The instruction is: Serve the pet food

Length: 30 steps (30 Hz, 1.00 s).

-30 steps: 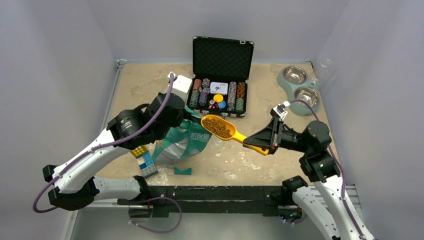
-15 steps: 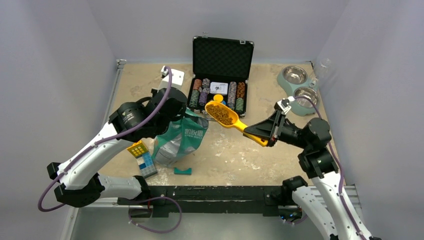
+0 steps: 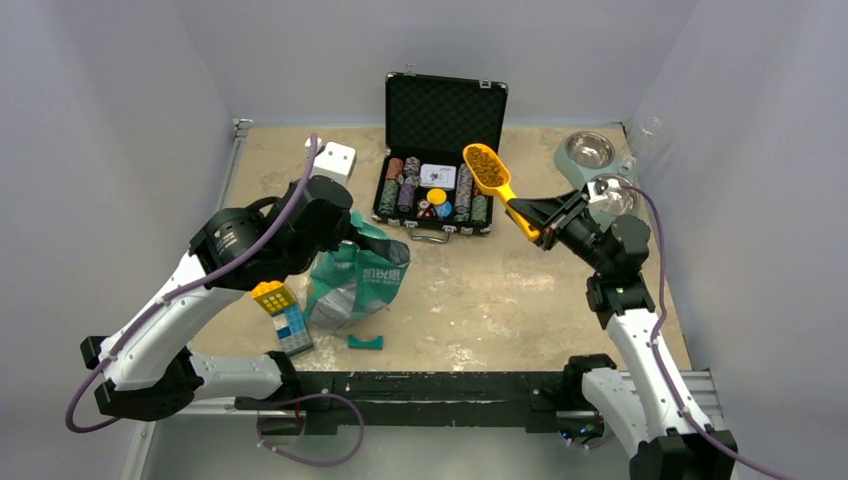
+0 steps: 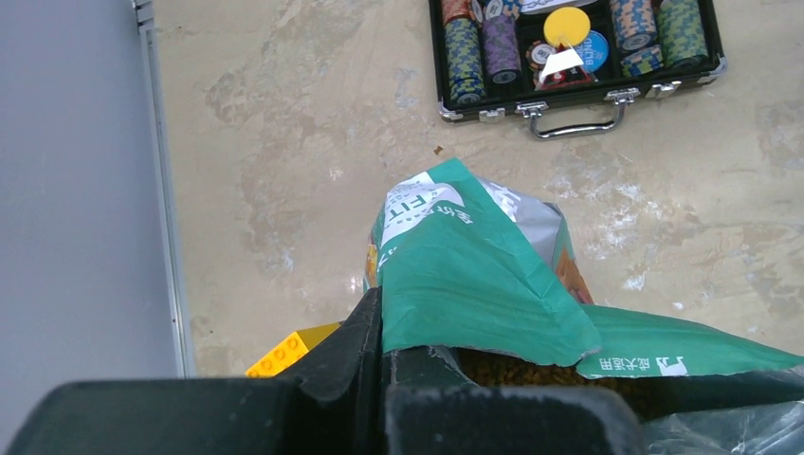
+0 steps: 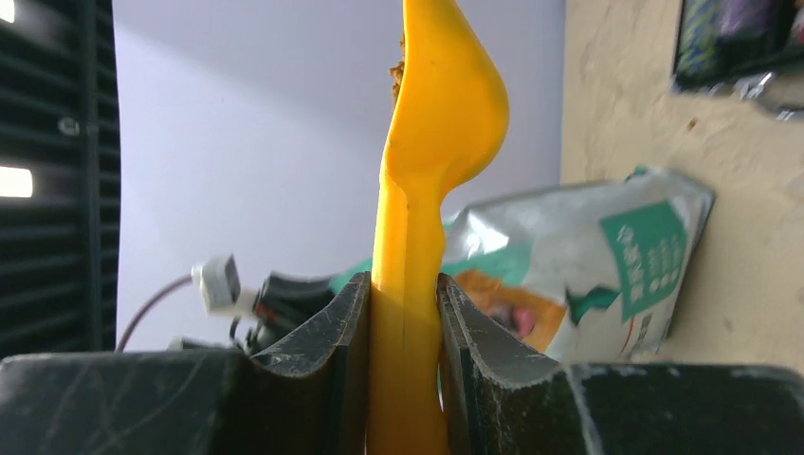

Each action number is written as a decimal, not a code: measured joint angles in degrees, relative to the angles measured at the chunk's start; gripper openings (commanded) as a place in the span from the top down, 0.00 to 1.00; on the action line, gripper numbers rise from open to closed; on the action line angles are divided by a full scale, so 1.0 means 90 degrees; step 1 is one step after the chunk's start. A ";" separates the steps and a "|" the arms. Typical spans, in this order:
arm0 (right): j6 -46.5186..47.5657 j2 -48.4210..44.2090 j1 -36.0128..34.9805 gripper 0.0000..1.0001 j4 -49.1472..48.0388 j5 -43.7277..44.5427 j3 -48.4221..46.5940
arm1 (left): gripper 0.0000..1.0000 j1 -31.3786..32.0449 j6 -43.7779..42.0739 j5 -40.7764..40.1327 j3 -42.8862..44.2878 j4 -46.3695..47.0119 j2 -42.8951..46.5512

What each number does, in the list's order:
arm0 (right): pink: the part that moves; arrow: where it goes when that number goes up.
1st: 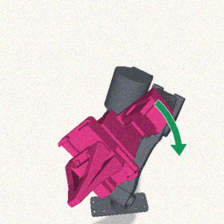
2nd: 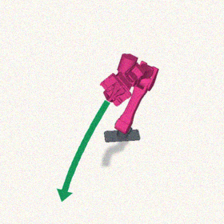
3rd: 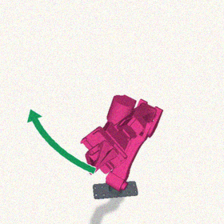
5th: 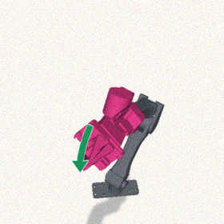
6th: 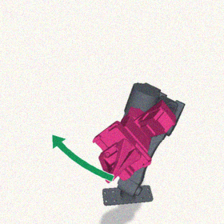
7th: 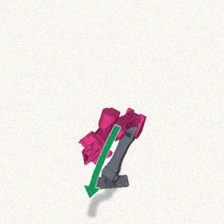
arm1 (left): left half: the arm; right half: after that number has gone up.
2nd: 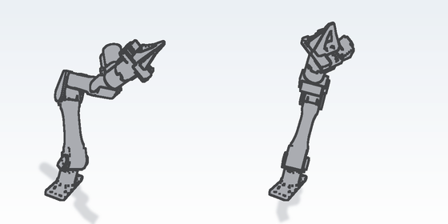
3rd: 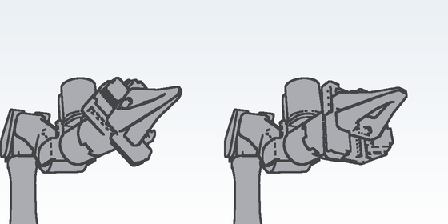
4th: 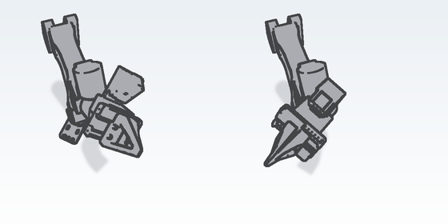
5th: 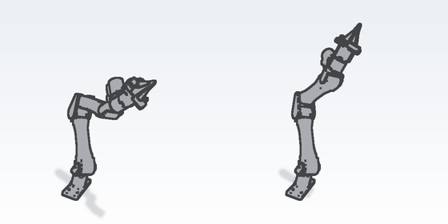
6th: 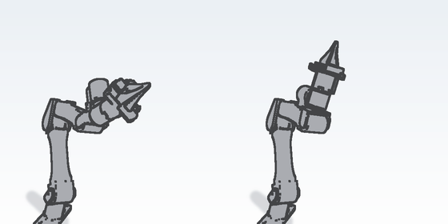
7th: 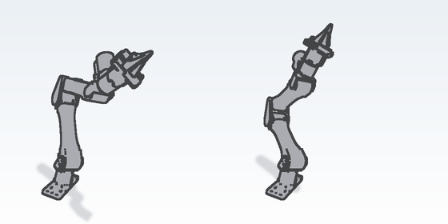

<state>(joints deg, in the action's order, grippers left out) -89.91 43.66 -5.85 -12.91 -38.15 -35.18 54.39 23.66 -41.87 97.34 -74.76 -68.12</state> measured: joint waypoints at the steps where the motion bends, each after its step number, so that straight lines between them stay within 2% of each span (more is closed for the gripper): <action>1: 0.0000 0.0117 0.0109 1.00 -0.0124 0.0044 0.0051 | 1.00 0.0000 0.0000 0.0058 0.0000 -0.0010 0.0032; 10: 0.0019 0.1676 0.1222 1.00 -0.1843 0.0367 0.0335 | 1.00 0.0000 -0.0024 0.0690 0.0000 -0.0044 0.0379; 17: 0.0112 0.2550 0.2149 1.00 -0.2727 0.0466 0.0454 | 1.00 0.0000 -0.0085 0.1088 -0.0058 0.0041 0.0525; 30: 0.0546 0.3109 0.3415 1.00 -0.3094 0.0452 0.0806 | 1.00 0.0000 -0.0250 0.1350 -0.0095 0.0097 0.0636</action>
<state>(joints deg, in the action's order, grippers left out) -84.99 71.64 24.88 -40.75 -34.09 -27.92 54.39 21.41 -29.71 96.49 -73.89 -62.39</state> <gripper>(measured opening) 0.288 0.019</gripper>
